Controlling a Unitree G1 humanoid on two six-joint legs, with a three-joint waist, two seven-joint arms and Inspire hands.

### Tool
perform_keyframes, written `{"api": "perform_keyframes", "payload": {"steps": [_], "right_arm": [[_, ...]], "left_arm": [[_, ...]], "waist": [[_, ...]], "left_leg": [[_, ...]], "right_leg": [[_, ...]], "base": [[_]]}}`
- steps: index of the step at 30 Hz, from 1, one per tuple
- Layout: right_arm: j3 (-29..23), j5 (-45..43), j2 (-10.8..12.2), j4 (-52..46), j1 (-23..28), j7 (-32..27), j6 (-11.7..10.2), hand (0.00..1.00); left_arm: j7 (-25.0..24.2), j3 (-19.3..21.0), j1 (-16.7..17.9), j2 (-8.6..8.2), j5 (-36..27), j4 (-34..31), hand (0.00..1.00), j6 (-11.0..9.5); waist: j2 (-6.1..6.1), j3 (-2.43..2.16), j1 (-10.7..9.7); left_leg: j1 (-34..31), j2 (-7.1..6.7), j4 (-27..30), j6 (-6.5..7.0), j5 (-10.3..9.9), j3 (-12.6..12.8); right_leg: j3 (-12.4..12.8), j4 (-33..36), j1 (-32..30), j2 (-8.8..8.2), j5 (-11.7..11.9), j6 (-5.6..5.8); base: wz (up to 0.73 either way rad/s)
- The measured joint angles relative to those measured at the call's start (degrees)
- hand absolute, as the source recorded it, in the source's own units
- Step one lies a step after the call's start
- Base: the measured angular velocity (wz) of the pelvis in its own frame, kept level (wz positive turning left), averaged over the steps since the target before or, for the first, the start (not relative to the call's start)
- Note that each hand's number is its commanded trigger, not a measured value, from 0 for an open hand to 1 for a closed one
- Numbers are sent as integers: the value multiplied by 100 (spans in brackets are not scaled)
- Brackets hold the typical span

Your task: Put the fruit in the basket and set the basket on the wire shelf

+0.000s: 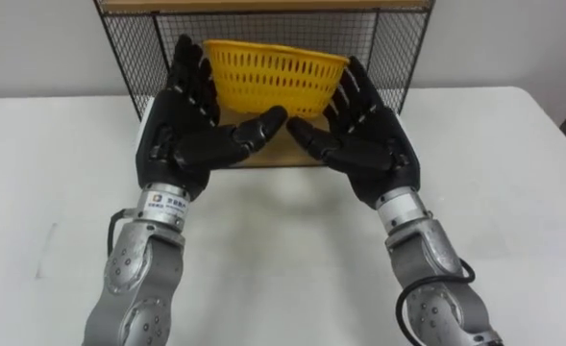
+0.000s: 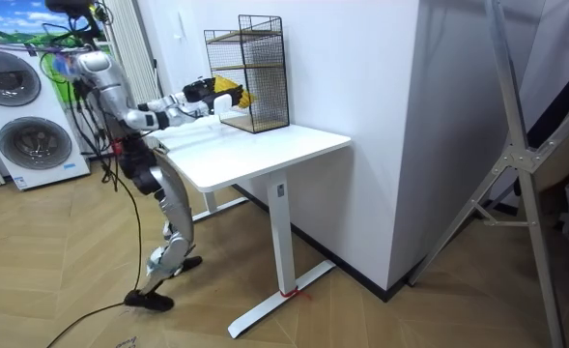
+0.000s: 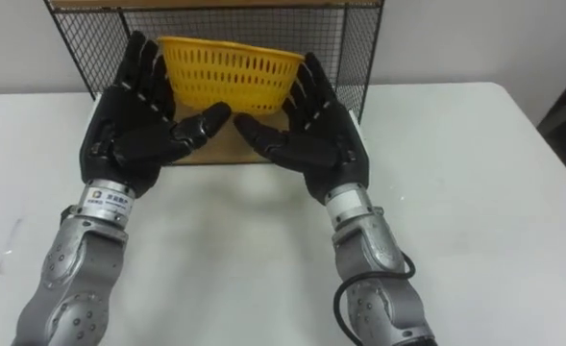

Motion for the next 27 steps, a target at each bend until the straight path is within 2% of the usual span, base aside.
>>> {"api": "perform_keyframes", "payload": {"steps": [1, 2, 3, 4, 5, 6, 9, 11, 12, 16, 21, 27], "right_arm": [[-3, 5, -12, 6, 12, 0, 1, 0], [-4, 4, -22, 14, 12, 0, 1, 0], [-1, -3, -35, 17, 11, 0, 1, 0], [-5, -7, -72, 32, -36, -4, -3, 0], [-4, -11, -104, 52, -34, -7, 0, 0], [-9, -15, -157, 80, -61, -9, 27, 0], [-22, -5, -170, 189, -71, -21, 129, 0], [-30, -3, -192, 194, -71, -36, 205, 0], [-45, -1, -207, 193, -75, -36, 227, 0], [-67, 0, -206, 210, -97, -35, 231, 0], [-71, -11, -183, 436, -105, -35, 336, 0], [-86, 17, -132, 465, -146, -36, 417, 0]], "left_arm": [[0, -8, 0, 0, -8, 3, 0, 0], [0, -8, -1, 0, -11, 6, 0, 0], [0, -10, -5, -5, -10, 36, 0, -2], [0, -16, -120, -23, -1, 169, 0, 4], [0, -31, -161, -45, -1, 243, 0, 21], [0, -26, -180, -36, 19, 252, 0, 43], [0, -32, -190, -29, 120, 253, 0, 120], [3, -32, -190, -6, 118, 253, 0, 183], [3, -32, -192, 0, 118, 251, 0, 202], [3, -38, -206, -2, 119, 252, 0, 258], [3, -30, -208, 4, 118, 258, 0, 312], [3, 71, -211, -3, 115, 324, 0, 497]], "waist": [[10, 5, -95], [7, 4, -145], [-2, 0, -163], [52, 71, -185], [85, 54, -213], [120, 20, -153], [132, 12, -161], [119, -34, -173], [107, -83, -164], [105, -88, -165], [104, -93, -137], [103, -92, -121]], "left_leg": [[70, -2, -36, 0, 0, -113], [112, -9, -50, 0, -2, -149], [202, -31, -86, -7, -11, -178], [249, -39, -51, -25, -41, -260], [267, -35, -45, -44, -48, -309], [278, -10, -196, -91, -17, -311], [344, 84, -444, -141, 78, -346], [383, 114, -541, -171, 96, -352], [406, 126, -601, -184, 127, -353], [657, 189, -926, -218, 296, -354], [868, 180, -1314, -219, 494, -353], [983, 171, -1629, -212, 677, -347]], "right_leg": [[4, -479, -126, 154, -96, -37], [11, -816, -177, 222, -97, -43], [50, -1561, -268, 316, -32, -114], [59, -1964, -360, 383, 495, -244], [48, -2004, -329, 404, 566, -289], [14, -2150, -302, 444, 649, -364], [-93, -2495, -141, 558, 811, -421], [-97, -2637, -70, 615, 852, -429], [-110, -2724, -34, 639, 886, -435], [-132, -3259, 304, 779, 1139, -450], [-129, -3723, 569, 850, 1357, -416], [-118, -4071, 681, 917, 1563, -420]], "base": [[38], [38], [40], [42], [21], [5], [0], [-2], [0], [-3], [0], [-1]]}}
